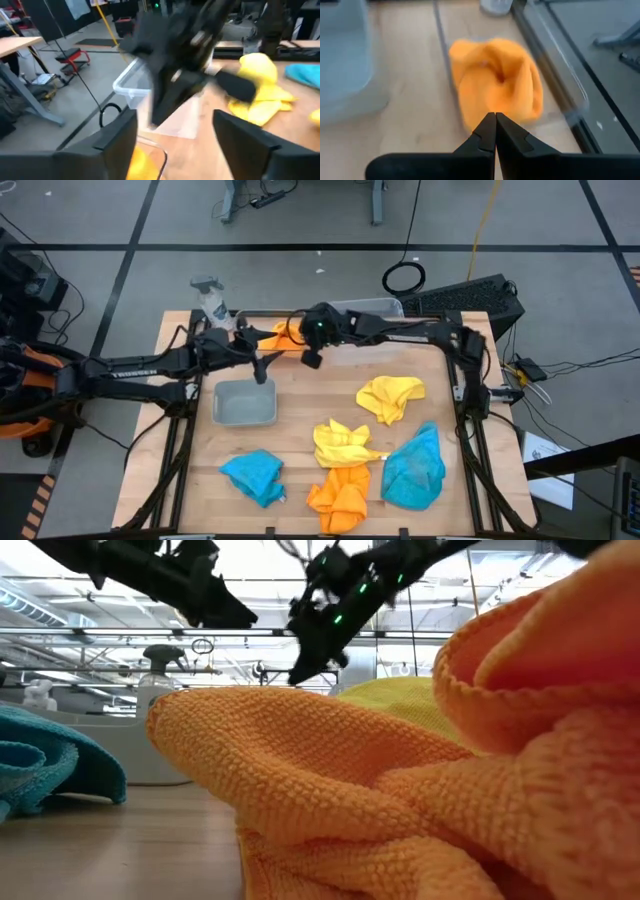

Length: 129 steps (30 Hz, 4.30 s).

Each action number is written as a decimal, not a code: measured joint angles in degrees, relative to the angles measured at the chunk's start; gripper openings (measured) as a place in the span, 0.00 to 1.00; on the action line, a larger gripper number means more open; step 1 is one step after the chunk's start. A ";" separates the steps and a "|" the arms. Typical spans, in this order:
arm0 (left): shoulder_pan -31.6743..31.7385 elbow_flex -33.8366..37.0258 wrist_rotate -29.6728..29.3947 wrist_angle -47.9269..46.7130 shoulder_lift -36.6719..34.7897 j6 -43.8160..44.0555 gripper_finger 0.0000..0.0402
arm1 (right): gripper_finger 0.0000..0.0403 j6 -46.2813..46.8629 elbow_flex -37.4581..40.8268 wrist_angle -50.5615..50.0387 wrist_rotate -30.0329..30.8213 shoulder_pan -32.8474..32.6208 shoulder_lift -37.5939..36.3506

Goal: Sort microfiber towel by color & place in baskets
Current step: Put the top orange towel into the left transparent bin, then put the bottom orange towel into the left transparent bin

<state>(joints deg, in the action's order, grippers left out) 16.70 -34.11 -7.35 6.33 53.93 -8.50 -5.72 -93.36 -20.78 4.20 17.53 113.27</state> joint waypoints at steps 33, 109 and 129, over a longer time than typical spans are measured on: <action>20.92 0.00 14.00 12.27 29.64 -0.81 0.01 | 0.00 12.54 47.64 6.08 3.14 -20.58 -50.68; -1.69 -8.13 6.51 -1.97 13.40 6.67 0.03 | 0.30 18.48 45.49 39.26 -8.91 -45.33 -3.60; -11.34 -8.02 14.13 8.52 14.22 2.55 0.03 | 0.01 9.84 39.10 9.80 13.00 -45.00 -30.08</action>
<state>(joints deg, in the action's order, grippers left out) 5.35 -42.13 6.79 14.85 68.15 -5.95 4.11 -54.26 -10.97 17.20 -27.46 83.20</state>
